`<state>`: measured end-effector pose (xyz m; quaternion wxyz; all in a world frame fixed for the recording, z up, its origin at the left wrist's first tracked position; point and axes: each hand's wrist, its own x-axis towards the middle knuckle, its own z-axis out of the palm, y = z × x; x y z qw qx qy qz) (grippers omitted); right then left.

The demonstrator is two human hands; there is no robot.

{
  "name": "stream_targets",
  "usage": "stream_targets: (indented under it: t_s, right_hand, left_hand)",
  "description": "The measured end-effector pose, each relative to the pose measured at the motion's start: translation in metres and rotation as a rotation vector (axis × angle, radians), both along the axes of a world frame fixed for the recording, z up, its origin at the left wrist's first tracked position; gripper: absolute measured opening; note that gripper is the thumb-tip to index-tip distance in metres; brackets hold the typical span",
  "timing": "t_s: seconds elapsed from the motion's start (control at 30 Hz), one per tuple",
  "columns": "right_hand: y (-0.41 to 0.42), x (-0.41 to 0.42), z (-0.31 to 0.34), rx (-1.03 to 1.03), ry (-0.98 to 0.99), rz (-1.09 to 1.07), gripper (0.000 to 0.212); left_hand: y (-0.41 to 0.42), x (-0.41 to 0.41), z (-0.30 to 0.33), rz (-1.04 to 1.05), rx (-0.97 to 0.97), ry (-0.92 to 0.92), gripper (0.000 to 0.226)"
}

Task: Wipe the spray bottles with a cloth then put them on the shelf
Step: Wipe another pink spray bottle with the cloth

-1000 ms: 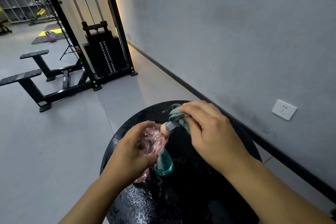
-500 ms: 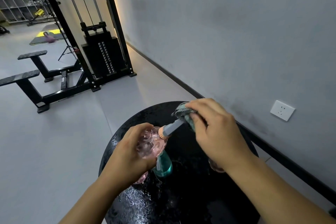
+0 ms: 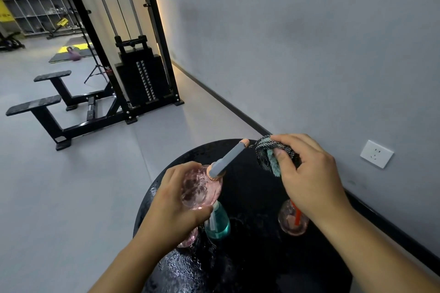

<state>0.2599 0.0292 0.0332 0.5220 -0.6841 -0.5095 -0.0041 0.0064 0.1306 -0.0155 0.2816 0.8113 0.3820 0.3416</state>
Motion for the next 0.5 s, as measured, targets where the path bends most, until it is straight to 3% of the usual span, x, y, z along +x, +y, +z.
stream_targets:
  t_s: [0.2, 0.33, 0.5]
  right_hand:
    - [0.000, -0.001, -0.001, 0.025, 0.041, 0.013, 0.027]
    - [0.001, -0.004, -0.003, 0.025, 0.024, 0.045, 0.028]
    - [0.001, -0.007, -0.003, 0.032, 0.050, 0.070, 0.028]
  left_hand:
    - [0.000, 0.005, 0.017, -0.106, -0.443, -0.375, 0.080]
    - [0.006, 0.006, 0.016, -0.169, -0.616, -0.581, 0.092]
    - [0.004, 0.013, 0.018, -0.181, -0.776, -0.740, 0.083]
